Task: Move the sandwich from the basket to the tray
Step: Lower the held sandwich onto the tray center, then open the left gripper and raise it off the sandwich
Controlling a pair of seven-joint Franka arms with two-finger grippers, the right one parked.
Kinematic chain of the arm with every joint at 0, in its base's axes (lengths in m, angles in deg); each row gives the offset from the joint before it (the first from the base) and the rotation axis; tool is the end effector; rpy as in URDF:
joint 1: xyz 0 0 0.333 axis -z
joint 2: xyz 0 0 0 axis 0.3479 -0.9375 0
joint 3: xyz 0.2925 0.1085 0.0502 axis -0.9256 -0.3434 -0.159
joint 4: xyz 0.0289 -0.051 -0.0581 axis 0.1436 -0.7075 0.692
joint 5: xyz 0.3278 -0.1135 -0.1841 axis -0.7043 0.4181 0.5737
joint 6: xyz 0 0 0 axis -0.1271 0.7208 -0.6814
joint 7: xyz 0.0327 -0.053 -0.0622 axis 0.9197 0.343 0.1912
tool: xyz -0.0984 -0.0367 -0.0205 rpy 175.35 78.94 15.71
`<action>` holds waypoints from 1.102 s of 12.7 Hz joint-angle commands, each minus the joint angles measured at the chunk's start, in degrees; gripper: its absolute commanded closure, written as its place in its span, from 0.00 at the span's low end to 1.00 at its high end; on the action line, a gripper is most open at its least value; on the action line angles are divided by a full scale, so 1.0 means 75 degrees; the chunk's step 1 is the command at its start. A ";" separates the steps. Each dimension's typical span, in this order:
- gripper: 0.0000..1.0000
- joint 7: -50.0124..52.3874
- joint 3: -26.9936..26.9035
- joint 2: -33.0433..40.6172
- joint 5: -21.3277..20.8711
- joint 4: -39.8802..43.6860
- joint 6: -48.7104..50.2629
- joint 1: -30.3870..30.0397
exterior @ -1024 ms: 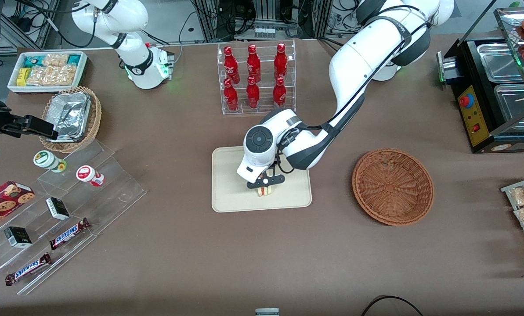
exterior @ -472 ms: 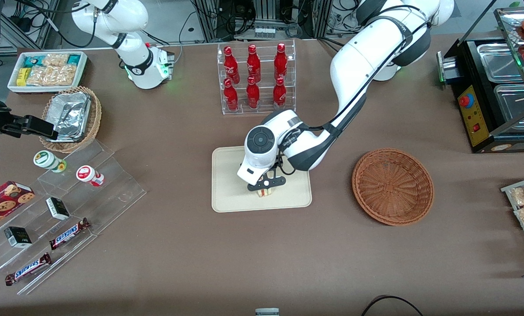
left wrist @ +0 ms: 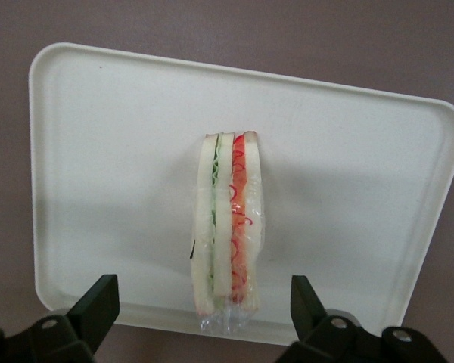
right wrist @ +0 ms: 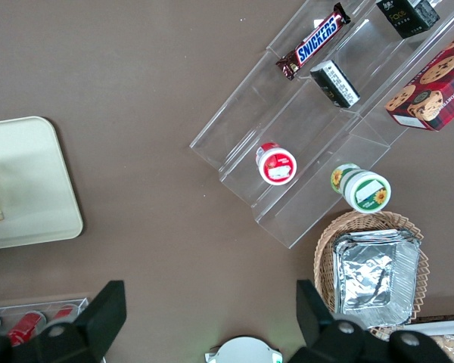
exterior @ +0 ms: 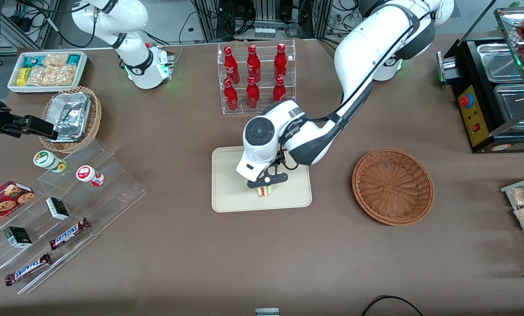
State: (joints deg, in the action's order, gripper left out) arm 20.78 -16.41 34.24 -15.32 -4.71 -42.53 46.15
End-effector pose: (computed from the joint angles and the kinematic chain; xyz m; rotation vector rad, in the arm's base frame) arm 0.5287 -0.5230 0.3168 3.1167 0.3092 -0.1408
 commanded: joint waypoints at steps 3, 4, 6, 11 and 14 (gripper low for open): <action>0.00 0.0043 -0.0018 0.0975 -0.0097 -0.0105 0.0718 -0.0239; 0.00 0.0112 -0.0030 0.1174 -0.0039 -0.0117 0.0882 -0.0344; 0.00 0.0043 0.0017 0.1328 0.0008 -0.0175 0.1455 -0.0753; 0.00 -0.1886 0.0029 0.2299 0.0826 -0.0819 0.2019 -0.2101; 0.00 -0.2896 0.0029 0.2488 0.0922 -0.0902 0.2335 -0.2816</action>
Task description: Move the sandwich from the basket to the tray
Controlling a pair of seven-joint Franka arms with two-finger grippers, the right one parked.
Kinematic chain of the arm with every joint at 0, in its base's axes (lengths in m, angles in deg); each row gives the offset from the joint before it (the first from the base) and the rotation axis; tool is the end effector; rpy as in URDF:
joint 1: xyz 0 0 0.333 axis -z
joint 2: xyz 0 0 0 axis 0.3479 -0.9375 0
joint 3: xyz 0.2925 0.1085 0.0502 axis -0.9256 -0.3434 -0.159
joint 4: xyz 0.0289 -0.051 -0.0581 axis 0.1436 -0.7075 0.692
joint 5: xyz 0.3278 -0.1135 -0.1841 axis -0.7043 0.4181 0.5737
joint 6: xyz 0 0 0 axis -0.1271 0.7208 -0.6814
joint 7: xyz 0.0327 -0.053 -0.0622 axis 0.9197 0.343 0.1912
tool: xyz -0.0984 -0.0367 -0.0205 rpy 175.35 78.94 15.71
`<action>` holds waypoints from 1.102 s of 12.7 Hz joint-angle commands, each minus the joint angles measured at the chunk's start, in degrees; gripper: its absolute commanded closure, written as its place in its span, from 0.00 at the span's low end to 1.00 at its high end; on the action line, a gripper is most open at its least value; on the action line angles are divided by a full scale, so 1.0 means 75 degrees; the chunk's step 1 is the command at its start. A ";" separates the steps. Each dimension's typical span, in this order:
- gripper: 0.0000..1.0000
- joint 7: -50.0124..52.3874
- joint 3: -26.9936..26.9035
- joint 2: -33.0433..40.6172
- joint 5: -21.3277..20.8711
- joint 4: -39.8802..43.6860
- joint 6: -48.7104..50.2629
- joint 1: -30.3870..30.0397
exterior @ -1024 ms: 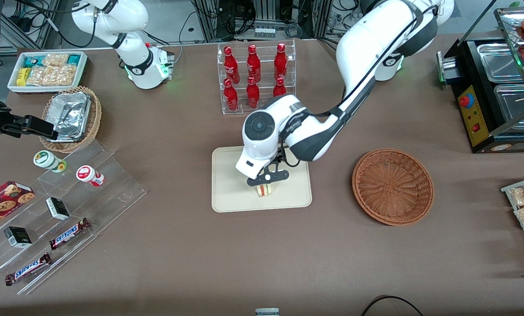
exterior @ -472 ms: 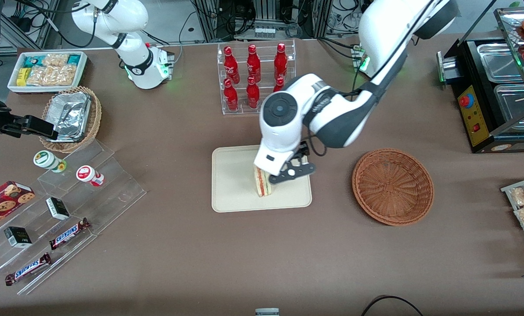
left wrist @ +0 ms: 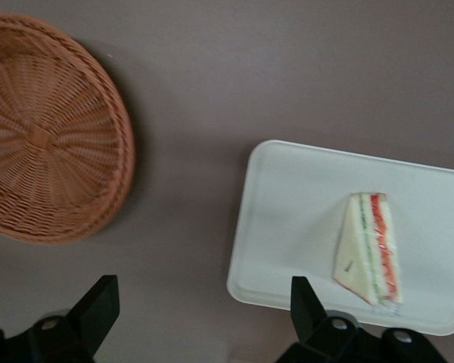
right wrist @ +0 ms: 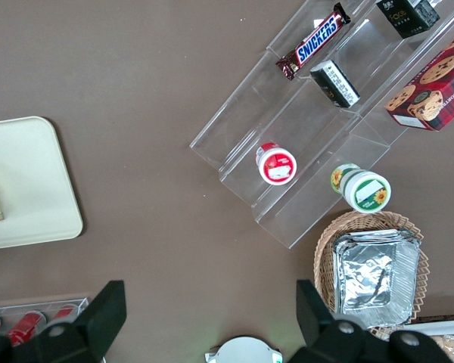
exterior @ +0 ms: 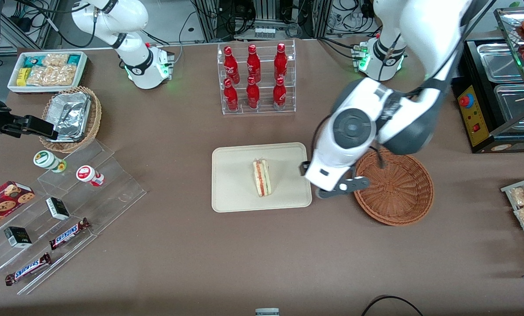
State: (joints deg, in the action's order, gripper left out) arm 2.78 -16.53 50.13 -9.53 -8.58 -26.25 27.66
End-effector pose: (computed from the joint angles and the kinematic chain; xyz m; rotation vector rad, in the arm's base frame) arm 0.6072 -0.3189 0.4524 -3.0673 -0.3111 0.2264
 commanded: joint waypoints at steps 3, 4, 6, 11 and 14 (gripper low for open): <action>0.00 -0.1046 0.0056 0.0696 0.0162 -0.0795 0.0108 -0.1017; 0.00 -0.1420 0.0045 0.0872 0.0243 -0.0924 0.0108 -0.1218; 0.00 -0.2531 -0.0013 0.1654 0.0617 -0.1834 -0.0055 -0.1837; 0.00 -0.4724 -0.2211 0.3272 0.1518 -0.3255 0.0060 -0.0988; 0.00 -0.5641 -0.3467 0.3883 0.1709 -0.3304 0.0855 -0.0378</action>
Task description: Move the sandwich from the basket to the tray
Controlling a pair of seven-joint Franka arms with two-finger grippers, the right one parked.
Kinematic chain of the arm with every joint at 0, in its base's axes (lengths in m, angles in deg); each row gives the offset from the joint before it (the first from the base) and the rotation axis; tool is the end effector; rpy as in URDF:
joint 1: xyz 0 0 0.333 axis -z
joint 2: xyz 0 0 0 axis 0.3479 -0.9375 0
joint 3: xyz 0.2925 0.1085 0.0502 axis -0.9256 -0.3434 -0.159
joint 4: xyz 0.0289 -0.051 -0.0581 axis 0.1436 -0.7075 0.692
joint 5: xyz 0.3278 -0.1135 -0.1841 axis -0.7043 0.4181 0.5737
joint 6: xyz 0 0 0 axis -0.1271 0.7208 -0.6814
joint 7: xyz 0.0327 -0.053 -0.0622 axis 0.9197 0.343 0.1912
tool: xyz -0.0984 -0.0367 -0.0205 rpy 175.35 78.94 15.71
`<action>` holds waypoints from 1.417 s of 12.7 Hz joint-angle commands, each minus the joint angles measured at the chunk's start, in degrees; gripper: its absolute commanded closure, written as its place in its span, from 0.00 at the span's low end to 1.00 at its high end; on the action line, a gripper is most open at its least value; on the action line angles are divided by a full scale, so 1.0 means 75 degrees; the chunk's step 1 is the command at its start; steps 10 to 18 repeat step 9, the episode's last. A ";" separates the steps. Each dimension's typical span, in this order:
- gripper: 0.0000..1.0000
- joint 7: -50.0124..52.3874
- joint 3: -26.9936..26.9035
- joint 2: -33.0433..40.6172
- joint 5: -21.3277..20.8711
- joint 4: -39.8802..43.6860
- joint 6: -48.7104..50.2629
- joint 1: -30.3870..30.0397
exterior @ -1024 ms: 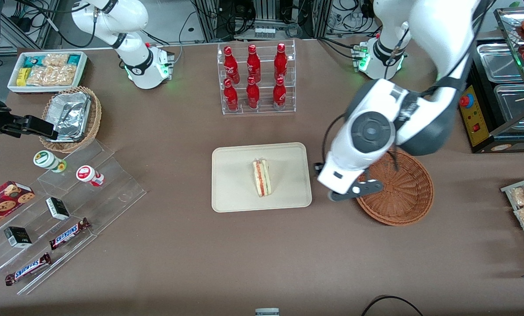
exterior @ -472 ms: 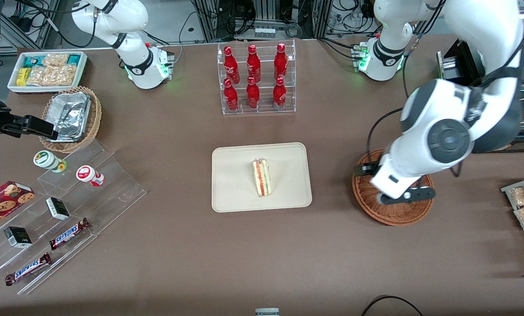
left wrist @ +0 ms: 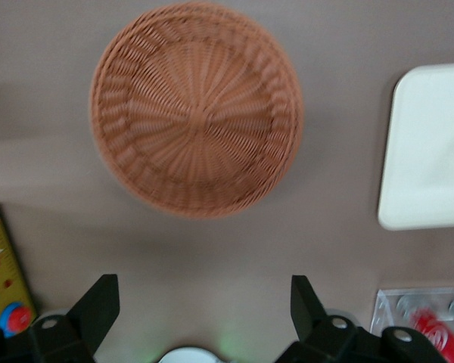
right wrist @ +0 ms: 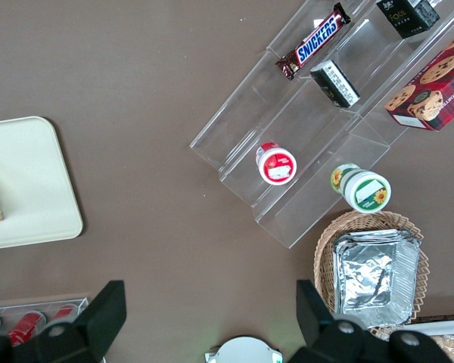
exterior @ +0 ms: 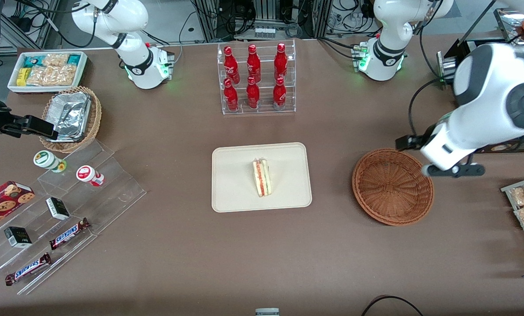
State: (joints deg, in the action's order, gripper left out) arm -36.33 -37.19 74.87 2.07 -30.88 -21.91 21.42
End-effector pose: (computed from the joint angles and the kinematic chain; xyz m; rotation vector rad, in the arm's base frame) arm 0.5623 -0.0813 0.5140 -3.1137 0.0442 0.3705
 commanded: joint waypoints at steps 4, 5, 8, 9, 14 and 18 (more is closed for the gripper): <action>0.00 -0.0780 -0.1243 0.1043 0.0139 -0.0226 0.1133 0.0609; 0.00 -0.0792 -0.1302 0.1113 0.0104 -0.0109 0.1321 0.0609; 0.00 -0.0792 -0.1536 0.1231 0.0069 -0.0072 0.1416 0.0609; 0.00 -0.0803 -0.1572 0.1231 0.0069 -0.0072 0.1416 0.0609; 0.00 -0.0803 -0.1572 0.1231 0.0069 -0.0072 0.1416 0.0609; 0.00 -0.0803 -0.1572 0.1231 0.0069 -0.0072 0.1416 0.0609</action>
